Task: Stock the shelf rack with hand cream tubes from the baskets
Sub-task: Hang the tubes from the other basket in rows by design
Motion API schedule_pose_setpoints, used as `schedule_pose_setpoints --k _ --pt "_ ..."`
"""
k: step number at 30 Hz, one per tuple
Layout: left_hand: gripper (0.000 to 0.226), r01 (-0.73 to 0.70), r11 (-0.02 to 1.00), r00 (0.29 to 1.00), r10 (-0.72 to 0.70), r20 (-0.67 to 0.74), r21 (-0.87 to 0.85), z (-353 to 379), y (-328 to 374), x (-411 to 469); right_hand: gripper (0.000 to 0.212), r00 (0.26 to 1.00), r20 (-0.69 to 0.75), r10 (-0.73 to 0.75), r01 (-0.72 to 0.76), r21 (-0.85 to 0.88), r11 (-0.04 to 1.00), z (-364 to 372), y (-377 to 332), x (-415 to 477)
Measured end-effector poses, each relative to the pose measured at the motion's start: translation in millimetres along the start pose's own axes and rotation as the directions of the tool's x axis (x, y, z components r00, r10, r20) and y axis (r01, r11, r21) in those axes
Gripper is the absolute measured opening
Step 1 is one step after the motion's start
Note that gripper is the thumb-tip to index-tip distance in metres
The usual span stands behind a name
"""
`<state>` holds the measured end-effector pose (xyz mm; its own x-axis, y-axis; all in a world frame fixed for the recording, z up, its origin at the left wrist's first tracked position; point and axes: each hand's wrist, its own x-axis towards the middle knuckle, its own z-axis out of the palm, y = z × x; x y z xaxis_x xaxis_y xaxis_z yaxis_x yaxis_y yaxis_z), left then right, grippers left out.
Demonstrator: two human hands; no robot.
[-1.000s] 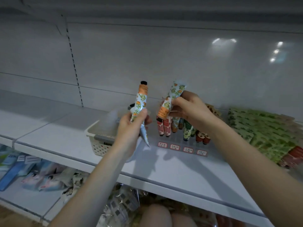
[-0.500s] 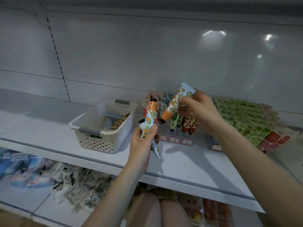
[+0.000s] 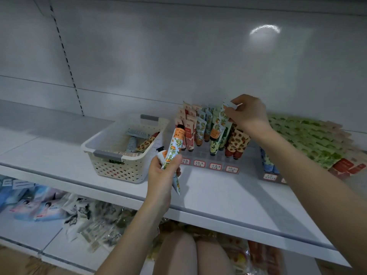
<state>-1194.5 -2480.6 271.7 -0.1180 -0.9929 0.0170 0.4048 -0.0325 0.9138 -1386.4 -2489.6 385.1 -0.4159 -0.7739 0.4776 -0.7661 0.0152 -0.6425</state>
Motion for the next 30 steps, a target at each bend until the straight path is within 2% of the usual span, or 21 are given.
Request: schedule_pose_setpoints --k 3,11,17,30 --pt "0.015 0.001 1.000 1.000 -0.001 -0.011 0.010 -2 -2 2 0.023 1.000 0.008 0.000 0.001 -0.073 0.997 7 -3 9" --pt "0.016 0.030 0.999 1.000 -0.029 -0.011 0.039 -6 -9 10 0.020 0.983 -0.101 -0.153 0.143 -0.101 0.985 3 -19 29" --pt "0.012 0.034 0.999 0.999 -0.034 -0.005 0.030 -5 -11 10 0.023 0.989 -0.047 -0.142 0.137 -0.100 0.985 18 -12 39" --pt "0.012 0.049 0.998 0.999 -0.049 -0.003 0.051 -8 -17 10 0.029 0.993 0.106 -0.056 0.087 -0.314 0.946 58 20 39"
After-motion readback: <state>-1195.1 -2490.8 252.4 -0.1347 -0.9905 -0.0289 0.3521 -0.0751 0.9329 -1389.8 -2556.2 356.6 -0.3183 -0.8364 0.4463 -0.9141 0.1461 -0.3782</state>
